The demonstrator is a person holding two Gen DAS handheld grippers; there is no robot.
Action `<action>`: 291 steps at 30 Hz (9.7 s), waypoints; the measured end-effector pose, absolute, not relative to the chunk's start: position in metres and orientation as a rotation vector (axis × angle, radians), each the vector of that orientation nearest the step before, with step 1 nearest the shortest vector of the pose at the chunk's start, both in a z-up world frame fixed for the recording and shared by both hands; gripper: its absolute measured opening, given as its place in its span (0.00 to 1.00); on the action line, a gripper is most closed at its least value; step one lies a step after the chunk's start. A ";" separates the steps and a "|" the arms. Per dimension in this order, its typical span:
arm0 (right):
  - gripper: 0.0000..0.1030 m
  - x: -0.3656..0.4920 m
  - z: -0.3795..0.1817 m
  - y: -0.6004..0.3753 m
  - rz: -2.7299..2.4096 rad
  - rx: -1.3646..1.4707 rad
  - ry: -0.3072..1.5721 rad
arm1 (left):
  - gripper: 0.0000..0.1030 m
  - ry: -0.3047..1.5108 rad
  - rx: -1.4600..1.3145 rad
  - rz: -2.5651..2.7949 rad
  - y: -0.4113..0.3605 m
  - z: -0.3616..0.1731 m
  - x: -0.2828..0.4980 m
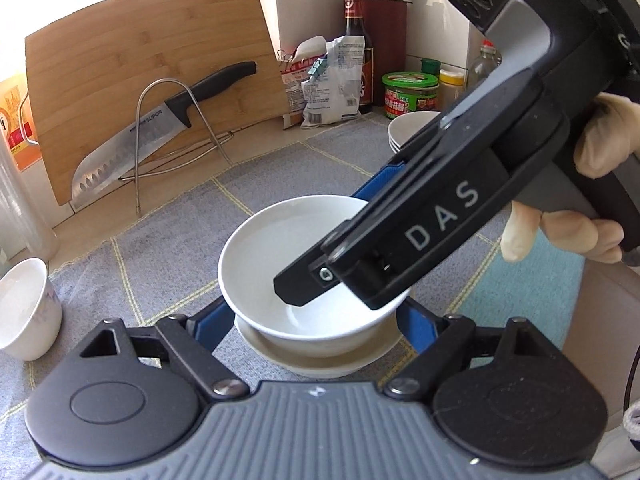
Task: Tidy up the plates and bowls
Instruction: 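Lower the bowl into the other white bowl and open the right gripper, then move the left gripper to the white bowl beside the glass jar, then grasp the bowl's rim with the left gripper and lift it, then carry the bowl with the left gripper and lower it onto the bowl stack, then open the left gripper to release the white bowl onto the stack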
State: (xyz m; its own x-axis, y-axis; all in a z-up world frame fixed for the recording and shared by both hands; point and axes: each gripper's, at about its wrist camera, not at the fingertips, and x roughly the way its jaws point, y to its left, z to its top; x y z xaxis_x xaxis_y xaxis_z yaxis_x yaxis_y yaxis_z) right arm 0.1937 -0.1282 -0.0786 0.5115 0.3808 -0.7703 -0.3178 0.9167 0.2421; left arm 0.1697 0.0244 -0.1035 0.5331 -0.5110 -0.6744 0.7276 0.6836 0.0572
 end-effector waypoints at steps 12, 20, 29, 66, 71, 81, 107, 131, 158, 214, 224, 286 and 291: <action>0.84 0.194 -0.081 -0.126 0.418 0.061 0.944 | 0.85 0.682 0.340 -0.767 0.027 -0.104 0.171; 0.84 0.193 -0.080 -0.126 0.423 0.064 0.945 | 0.87 0.690 0.325 -0.773 0.027 -0.104 0.173; 0.95 0.188 -0.078 -0.127 0.418 0.062 0.923 | 0.94 0.674 0.323 -0.785 0.031 -0.103 0.169; 1.00 0.170 -0.069 -0.161 0.450 0.075 0.812 | 0.95 0.820 0.154 -0.419 0.089 -0.120 0.165; 1.00 0.185 -0.066 -0.164 0.492 0.033 0.810 | 0.95 0.876 0.052 -0.248 0.113 -0.118 0.173; 1.00 0.200 -0.045 -0.113 0.506 -0.089 0.732 | 0.97 0.849 -0.004 -0.126 0.175 -0.118 0.208; 1.00 0.264 -0.091 0.095 0.335 -0.233 0.770 | 0.97 0.774 0.227 -0.534 0.249 -0.105 0.352; 0.93 0.322 -0.118 0.110 0.326 -0.208 0.767 | 0.68 0.851 0.271 -0.670 0.225 -0.119 0.399; 0.85 0.327 -0.114 0.115 0.369 -0.238 0.777 | 0.59 0.887 0.293 -0.729 0.222 -0.119 0.399; 0.85 0.167 -0.030 -0.063 0.235 -0.239 0.751 | 0.60 0.749 0.411 -0.977 0.056 -0.036 0.242; 0.86 0.154 -0.036 -0.087 0.189 -0.209 0.783 | 0.60 0.776 0.424 -1.035 0.026 -0.048 0.237; 0.88 0.151 -0.065 -0.101 0.220 -0.132 0.838 | 0.63 0.870 0.367 -1.019 0.012 -0.084 0.236; 0.99 0.148 -0.059 -0.100 0.234 -0.131 0.797 | 0.72 0.843 0.360 -1.025 0.014 -0.081 0.233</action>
